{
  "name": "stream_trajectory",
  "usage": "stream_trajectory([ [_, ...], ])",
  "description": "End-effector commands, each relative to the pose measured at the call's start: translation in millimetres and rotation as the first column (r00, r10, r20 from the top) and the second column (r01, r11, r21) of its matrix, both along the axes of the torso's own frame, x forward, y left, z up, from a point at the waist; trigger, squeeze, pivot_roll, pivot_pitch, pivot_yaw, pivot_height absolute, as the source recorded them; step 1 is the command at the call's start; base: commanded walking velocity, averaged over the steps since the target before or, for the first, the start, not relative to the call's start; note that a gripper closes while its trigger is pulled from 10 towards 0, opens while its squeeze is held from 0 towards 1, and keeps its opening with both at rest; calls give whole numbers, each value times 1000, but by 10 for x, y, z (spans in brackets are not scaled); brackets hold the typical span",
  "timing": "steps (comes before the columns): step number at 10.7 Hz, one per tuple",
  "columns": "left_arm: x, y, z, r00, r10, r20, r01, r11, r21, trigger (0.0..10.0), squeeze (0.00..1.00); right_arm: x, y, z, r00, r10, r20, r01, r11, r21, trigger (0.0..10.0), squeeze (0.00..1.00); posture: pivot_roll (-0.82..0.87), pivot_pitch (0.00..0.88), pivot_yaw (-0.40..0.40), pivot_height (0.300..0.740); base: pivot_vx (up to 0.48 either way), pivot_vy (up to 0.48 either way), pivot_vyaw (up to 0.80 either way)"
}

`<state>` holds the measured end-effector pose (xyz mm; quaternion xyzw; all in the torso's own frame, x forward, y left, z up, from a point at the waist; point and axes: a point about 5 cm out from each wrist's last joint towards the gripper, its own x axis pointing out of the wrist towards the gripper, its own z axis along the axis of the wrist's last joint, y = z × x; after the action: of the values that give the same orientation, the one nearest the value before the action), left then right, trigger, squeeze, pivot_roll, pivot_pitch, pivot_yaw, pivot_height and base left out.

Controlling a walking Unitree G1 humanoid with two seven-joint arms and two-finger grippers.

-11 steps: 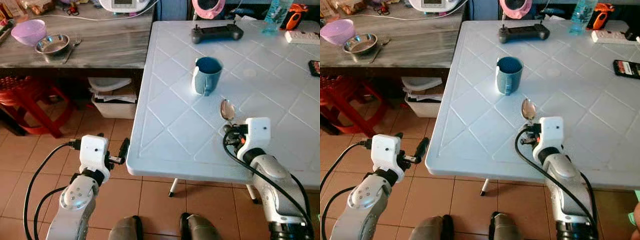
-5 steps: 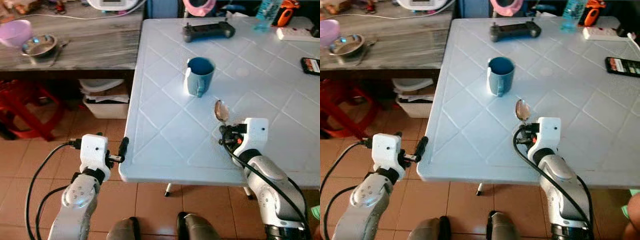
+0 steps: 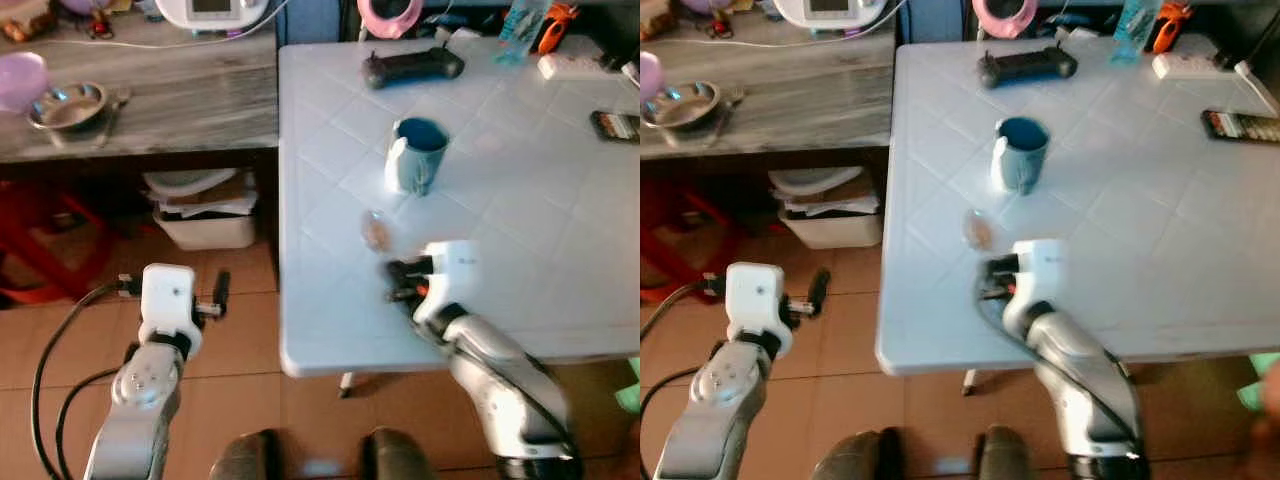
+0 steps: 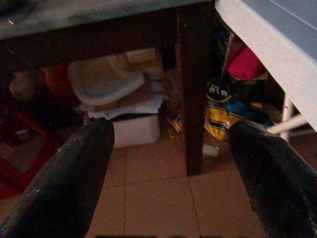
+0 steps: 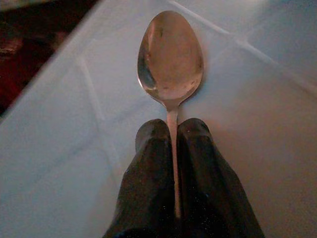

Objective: Setting the table

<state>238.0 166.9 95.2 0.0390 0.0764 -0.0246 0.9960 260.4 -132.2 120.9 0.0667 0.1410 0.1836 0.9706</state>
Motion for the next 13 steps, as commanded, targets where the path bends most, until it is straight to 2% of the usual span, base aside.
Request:
stream_trajectory([
  [1,-27,5,-68,1000,9,-27,-9,1000,6,10000,0,3,-3,-50,1000,0,-17,0,1000,-9,0,0,-40,126,55,740,0,480,0],
  [4,20,38,-80,999,32,-19,-32,999,17,10000,0,92,-16,70,996,-11,90,14,999,-36,0,0,-40,118,45,740,0,480,0],
  [5,71,117,-49,998,57,7,-57,998,22,10000,0,145,-49,124,988,-19,154,29,997,-68,0,0,-38,115,40,740,0,480,0],
  [7,131,189,-6,995,89,40,-91,995,34,10000,0,216,-85,212,971,-58,230,74,995,-63,0,0,-40,104,42,740,0,480,0],
  [10,168,64,-18,997,54,57,-55,998,14,10000,0,304,-193,331,935,-121,333,155,985,-77,0,0,-56,86,49,740,82,430,0],
  [13,204,56,-7,997,39,72,-41,999,18,10000,0,299,-262,305,927,-137,349,179,979,-92,0,0,-58,82,49,740,334,334,0],
])
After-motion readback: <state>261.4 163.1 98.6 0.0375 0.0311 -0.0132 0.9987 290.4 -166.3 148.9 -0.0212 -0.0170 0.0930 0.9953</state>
